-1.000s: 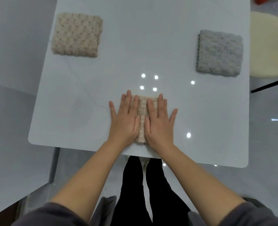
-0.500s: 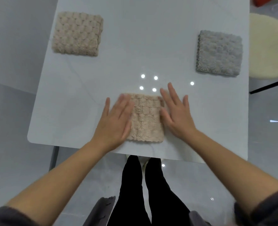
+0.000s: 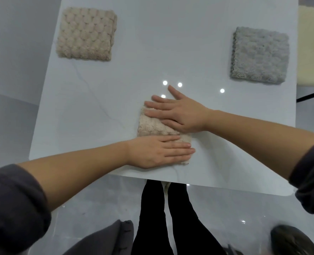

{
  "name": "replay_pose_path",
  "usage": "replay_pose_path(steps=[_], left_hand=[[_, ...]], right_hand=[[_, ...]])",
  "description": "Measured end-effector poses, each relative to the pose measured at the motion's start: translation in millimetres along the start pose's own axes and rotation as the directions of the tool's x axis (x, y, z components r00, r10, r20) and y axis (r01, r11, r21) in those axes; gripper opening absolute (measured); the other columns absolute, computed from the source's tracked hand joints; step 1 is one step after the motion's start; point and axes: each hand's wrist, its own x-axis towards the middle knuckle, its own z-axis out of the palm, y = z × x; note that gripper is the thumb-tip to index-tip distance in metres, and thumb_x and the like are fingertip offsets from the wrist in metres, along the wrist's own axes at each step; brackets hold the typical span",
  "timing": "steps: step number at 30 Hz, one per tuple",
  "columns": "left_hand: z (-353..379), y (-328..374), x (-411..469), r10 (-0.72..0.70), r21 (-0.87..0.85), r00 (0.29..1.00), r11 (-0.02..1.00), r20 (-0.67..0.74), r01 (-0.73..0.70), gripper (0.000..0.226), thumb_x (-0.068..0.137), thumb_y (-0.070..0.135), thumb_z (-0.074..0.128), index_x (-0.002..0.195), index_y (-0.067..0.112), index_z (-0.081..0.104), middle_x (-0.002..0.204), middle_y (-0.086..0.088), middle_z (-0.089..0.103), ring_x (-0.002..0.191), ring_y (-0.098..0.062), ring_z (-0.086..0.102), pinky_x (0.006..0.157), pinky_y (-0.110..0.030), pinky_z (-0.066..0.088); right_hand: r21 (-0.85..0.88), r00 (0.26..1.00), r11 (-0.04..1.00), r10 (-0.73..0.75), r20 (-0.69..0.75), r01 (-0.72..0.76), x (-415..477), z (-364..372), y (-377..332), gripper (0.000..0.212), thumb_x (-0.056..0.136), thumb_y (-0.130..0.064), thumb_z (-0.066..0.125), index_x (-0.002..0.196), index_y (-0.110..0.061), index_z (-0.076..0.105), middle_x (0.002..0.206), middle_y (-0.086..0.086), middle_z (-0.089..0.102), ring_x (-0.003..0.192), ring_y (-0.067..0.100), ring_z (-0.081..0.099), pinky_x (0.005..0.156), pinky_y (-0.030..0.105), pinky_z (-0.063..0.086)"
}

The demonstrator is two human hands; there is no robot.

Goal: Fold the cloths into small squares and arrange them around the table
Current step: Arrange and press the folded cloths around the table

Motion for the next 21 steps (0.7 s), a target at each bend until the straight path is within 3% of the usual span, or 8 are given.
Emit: replay_pose_path(steps=[8,11,13,15,18,21], left_hand=[[-4.7,-0.5,1.0,-0.031,-0.058,0.999,0.998,0.018,0.032,0.054,0.102,0.020,0.031,0.153,0.004,0.021,0.161,-0.013,0.015,0.150,-0.023,0.010,0.122,-0.042,0.009],[-14.8,13.1,-8.4,-0.168,-0.034,0.982,0.986,-0.091,0.165,0.054,0.100,0.024,0.036,0.149,0.001,0.032,0.157,-0.015,0.026,0.148,-0.027,0.019,0.120,-0.047,0.014],[-19.3,30.5,-16.2,-0.412,-0.030,0.891,0.910,-0.193,0.414,0.055,0.099,0.024,0.036,0.148,-0.001,0.032,0.156,-0.017,0.027,0.147,-0.030,0.020,0.119,-0.052,0.014],[-21.6,45.7,-20.4,-0.664,-0.089,0.714,0.743,-0.222,0.663,0.060,0.098,0.026,0.033,0.150,-0.001,0.022,0.159,-0.018,0.019,0.148,-0.031,0.014,0.119,-0.053,0.011],[-21.2,47.9,-9.2,-0.851,-0.149,0.491,0.518,-0.184,0.842,0.066,0.096,0.028,0.029,0.152,-0.001,0.010,0.161,-0.017,0.007,0.150,-0.028,0.005,0.119,-0.053,0.006],[-11.8,38.2,6.6,-0.885,-0.131,0.443,0.460,-0.143,0.878,0.066,0.095,0.029,0.030,0.152,0.002,0.011,0.162,-0.014,0.007,0.150,-0.026,0.006,0.120,-0.052,0.004]], right_hand=[[-0.013,0.999,1.000,0.010,-0.046,-0.010,-0.9,4.6,-1.2,0.048,0.105,-0.033,0.025,0.152,-0.025,0.033,0.159,0.001,0.028,0.148,0.022,0.021,0.118,0.060,0.006],[0.022,0.978,0.984,0.179,-0.106,-0.178,-13.2,-2.9,-10.1,0.051,0.104,-0.037,0.025,0.153,-0.026,0.026,0.162,0.005,0.018,0.150,0.023,0.013,0.120,0.053,0.002],[0.077,0.916,0.935,0.353,-0.190,-0.345,-31.6,-2.5,-26.1,0.054,0.103,-0.035,0.027,0.155,-0.020,0.021,0.163,0.006,0.013,0.151,0.022,0.008,0.120,0.053,0.002],[0.134,0.820,0.855,0.518,-0.244,-0.500,-49.4,4.6,-54.0,0.057,0.103,-0.033,0.027,0.155,-0.013,0.018,0.163,0.007,0.011,0.151,0.023,0.005,0.119,0.057,0.003],[0.157,0.743,0.782,0.622,-0.245,-0.603,-51.0,21.5,-93.0,0.061,0.101,-0.034,0.026,0.154,-0.007,0.015,0.163,0.007,0.006,0.151,0.022,0.002,0.119,0.057,-0.001],[0.137,0.718,0.743,0.668,-0.193,-0.655,-39.4,37.2,-106.7,0.062,0.100,-0.036,0.023,0.154,-0.006,0.018,0.162,0.008,0.010,0.150,0.022,0.005,0.117,0.061,0.006]])
